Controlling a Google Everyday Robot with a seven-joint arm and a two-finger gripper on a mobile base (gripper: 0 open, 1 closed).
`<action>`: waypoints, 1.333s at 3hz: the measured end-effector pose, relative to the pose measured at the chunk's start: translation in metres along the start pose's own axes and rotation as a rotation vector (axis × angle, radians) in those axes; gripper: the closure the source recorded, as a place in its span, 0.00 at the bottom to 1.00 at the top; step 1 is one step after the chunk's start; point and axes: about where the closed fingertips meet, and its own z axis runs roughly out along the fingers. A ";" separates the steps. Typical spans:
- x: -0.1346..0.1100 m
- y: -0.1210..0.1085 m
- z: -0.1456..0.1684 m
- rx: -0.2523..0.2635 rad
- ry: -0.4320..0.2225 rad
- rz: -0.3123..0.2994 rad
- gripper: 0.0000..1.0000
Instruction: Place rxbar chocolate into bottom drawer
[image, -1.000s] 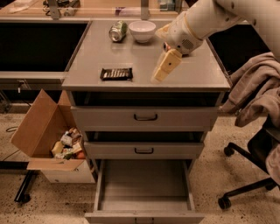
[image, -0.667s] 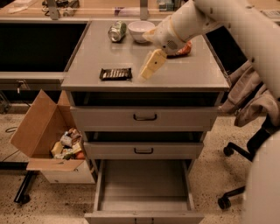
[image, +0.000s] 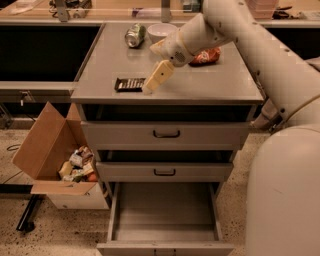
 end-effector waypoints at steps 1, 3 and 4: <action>0.006 -0.008 0.023 -0.012 -0.013 0.048 0.00; 0.013 -0.018 0.052 -0.024 -0.006 0.107 0.00; 0.015 -0.022 0.060 -0.029 0.001 0.121 0.00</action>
Offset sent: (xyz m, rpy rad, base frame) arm 0.0314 0.0256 -0.0428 0.0399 0.1101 -0.0594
